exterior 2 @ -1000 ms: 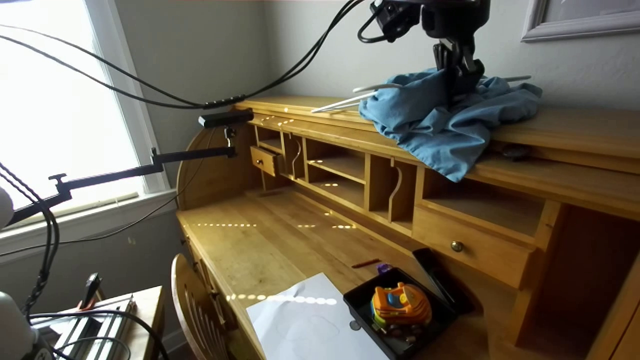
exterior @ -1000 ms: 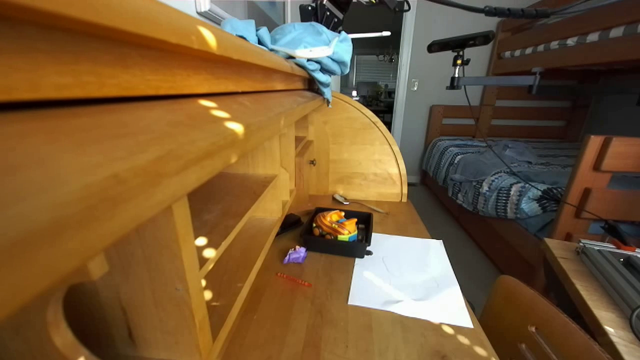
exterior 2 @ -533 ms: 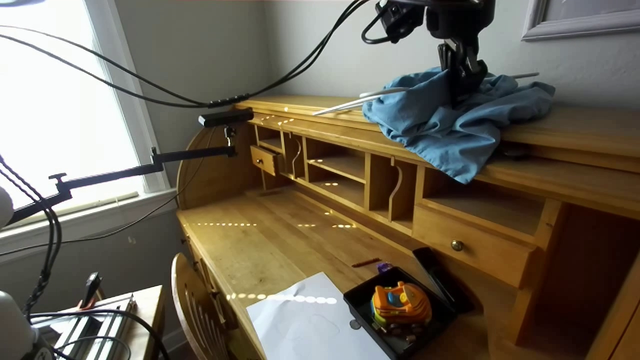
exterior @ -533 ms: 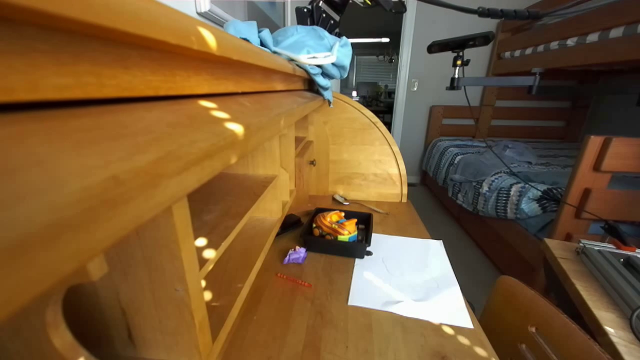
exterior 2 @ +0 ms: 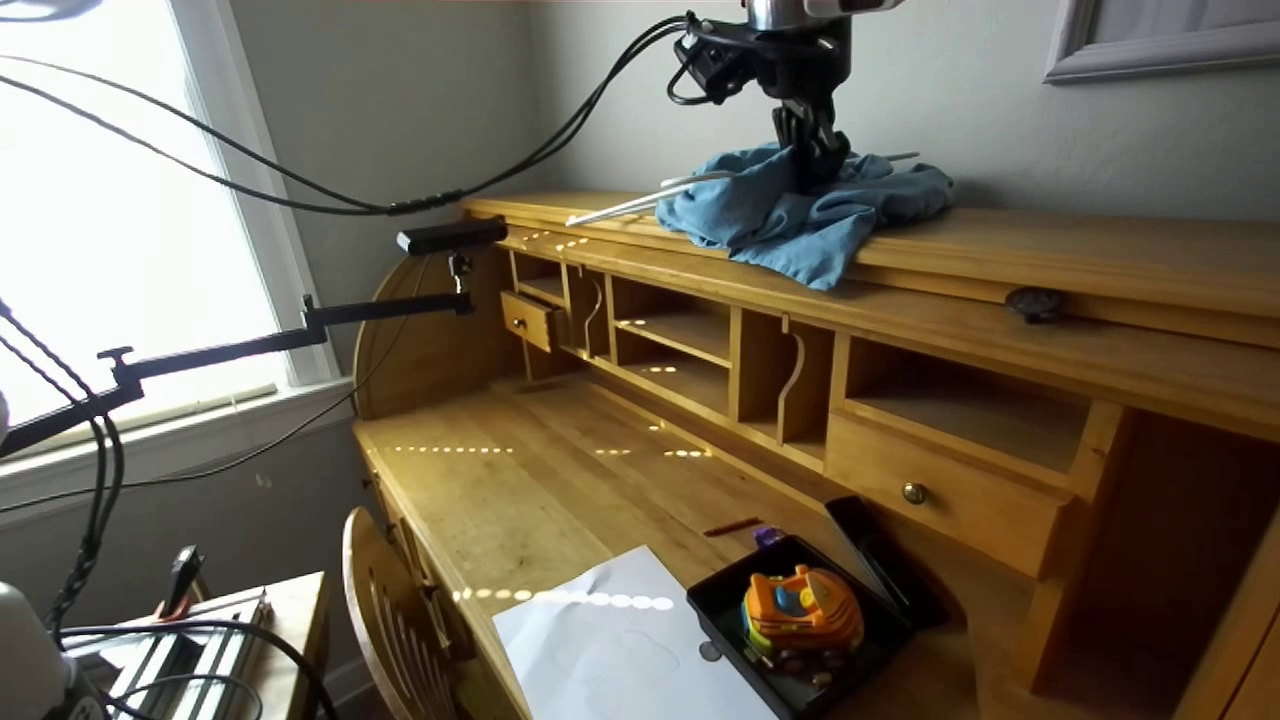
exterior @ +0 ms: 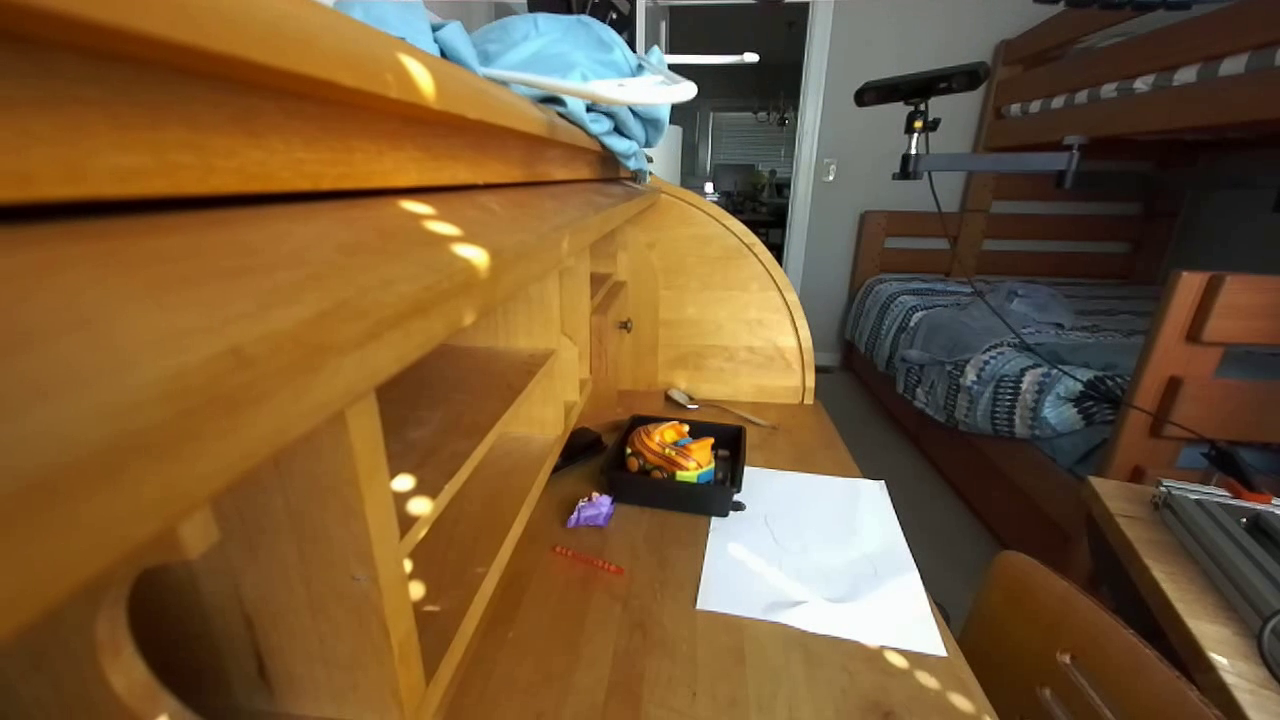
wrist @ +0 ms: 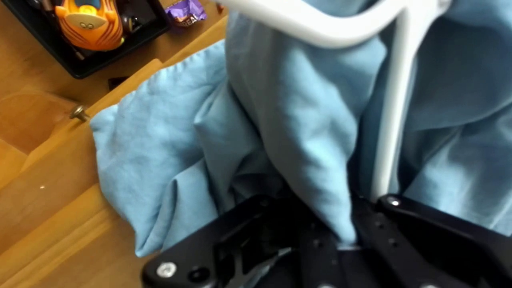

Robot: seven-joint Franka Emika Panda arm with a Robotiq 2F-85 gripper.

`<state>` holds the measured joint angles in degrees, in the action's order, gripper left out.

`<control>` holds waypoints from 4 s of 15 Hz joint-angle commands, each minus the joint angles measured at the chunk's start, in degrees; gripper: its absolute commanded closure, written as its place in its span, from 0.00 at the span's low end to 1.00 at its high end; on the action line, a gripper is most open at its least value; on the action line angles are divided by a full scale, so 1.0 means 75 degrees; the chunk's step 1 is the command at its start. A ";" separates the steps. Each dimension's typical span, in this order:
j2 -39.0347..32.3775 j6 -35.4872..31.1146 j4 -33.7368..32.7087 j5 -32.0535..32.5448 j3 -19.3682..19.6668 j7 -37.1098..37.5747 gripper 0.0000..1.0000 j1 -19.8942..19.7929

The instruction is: Use the blue towel to wipe the top of the shelf.

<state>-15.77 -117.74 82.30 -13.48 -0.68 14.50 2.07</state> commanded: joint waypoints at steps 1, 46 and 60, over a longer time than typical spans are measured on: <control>-0.0269 0.0017 -0.0165 0.0212 -0.0131 0.0010 0.99 0.0179; 0.2047 0.1951 0.0153 0.0653 0.1188 0.1014 0.00 -0.0623; 0.3394 0.3330 0.1995 0.1025 0.0886 -0.0404 0.00 -0.0685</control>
<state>5.47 -93.19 90.73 -6.50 7.55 11.56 -2.52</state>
